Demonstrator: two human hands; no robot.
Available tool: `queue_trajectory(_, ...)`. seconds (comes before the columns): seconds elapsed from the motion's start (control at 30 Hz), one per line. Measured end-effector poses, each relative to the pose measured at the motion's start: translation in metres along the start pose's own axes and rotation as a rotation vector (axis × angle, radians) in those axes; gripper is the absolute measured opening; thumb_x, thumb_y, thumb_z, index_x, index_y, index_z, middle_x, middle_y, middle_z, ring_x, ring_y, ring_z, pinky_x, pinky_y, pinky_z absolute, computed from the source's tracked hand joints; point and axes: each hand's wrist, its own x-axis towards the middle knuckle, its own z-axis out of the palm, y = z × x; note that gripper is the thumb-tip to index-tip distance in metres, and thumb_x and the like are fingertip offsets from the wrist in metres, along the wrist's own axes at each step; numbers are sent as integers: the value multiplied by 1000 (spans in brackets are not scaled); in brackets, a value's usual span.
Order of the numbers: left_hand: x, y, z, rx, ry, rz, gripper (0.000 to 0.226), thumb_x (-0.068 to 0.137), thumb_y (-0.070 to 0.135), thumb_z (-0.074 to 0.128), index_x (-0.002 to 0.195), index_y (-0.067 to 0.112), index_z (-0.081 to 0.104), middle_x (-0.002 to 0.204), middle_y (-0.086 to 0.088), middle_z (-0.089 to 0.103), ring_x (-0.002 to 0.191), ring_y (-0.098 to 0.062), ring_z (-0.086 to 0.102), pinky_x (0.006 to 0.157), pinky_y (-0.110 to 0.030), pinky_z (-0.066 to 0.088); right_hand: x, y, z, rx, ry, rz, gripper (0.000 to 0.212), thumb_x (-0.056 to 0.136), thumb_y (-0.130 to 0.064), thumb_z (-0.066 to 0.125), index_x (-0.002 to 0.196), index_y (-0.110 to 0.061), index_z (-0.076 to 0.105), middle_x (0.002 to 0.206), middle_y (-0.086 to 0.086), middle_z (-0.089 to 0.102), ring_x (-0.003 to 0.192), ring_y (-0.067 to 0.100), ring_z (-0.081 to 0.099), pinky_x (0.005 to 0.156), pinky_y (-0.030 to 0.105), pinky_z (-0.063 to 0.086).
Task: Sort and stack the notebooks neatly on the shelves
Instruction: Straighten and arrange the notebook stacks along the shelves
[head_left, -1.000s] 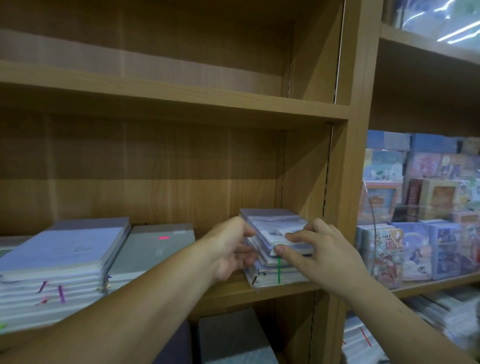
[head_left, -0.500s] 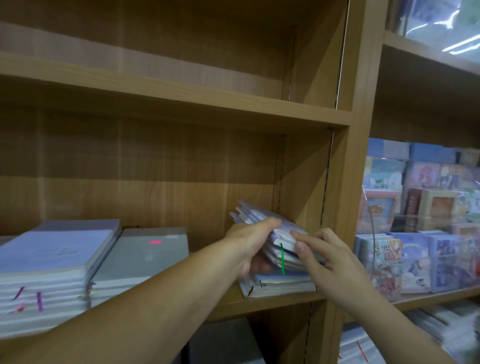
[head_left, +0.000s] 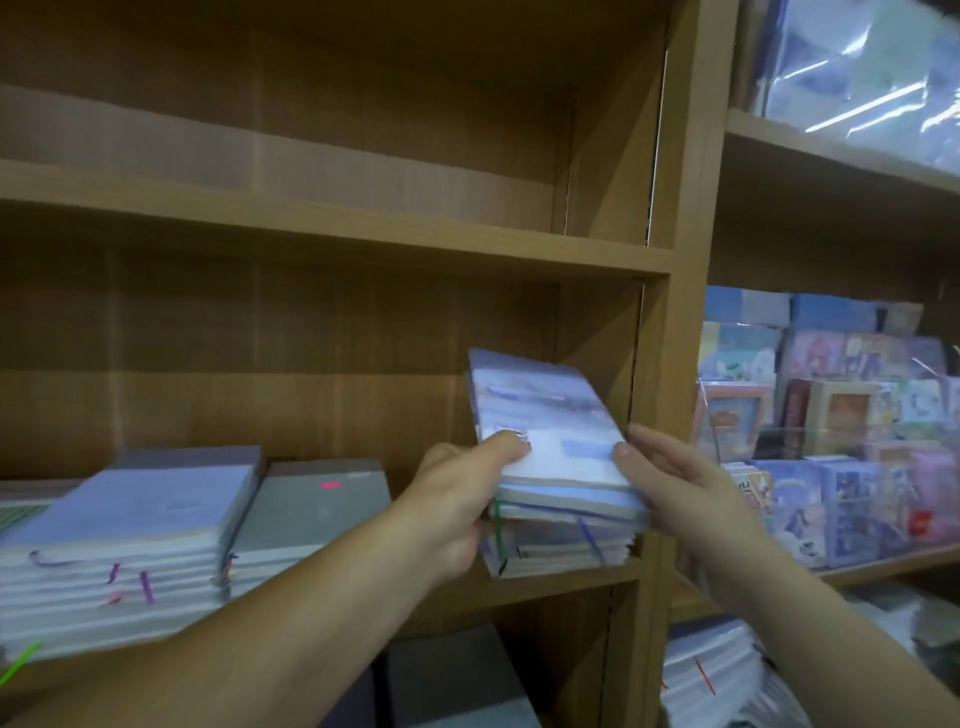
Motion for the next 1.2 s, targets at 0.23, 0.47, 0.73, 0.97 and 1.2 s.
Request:
queue_trajectory(0.23,-105,8,-83,52,-40,107,38,82,15,78,115,-2,69,107,-18,76,100,-35,72,93,-51,56,-67,-34,64,117,-277,134,77,93,-33,71,147,-63,26,116,-24,70,99,15,74,82,46,59)
queue_trajectory(0.47,-172,11,-186,124,40,79,63,68,17,78,124,-5,60,115,-24,73,111,-44,67,91,-45,55,-127,-32,158,203,-312,79,86,89,-12,75,151,-54,32,145,-13,51,105,16,69,78,34,57)
queue_trajectory(0.73,-254,60,-303,224,229,63,44,91,42,71,118,7,72,118,-10,75,116,-32,68,106,-44,49,-166,-68,296,161,-508,-27,88,90,-20,75,152,-56,24,151,-22,31,122,12,49,100,41,47)
queue_trajectory(0.97,-289,111,-392,493,384,269,29,99,23,65,128,27,65,114,6,76,103,-13,73,90,-31,59,-174,-114,405,125,-692,-150,103,88,5,72,148,-63,24,147,-11,48,97,13,71,71,36,62)
queue_trajectory(1.2,-243,149,-419,619,416,364,42,90,28,77,128,32,57,113,14,74,100,0,71,75,-19,59,-140,-141,436,163,-678,-327,107,92,7,66,145,-71,14,149,-21,37,111,6,63,76,28,61)
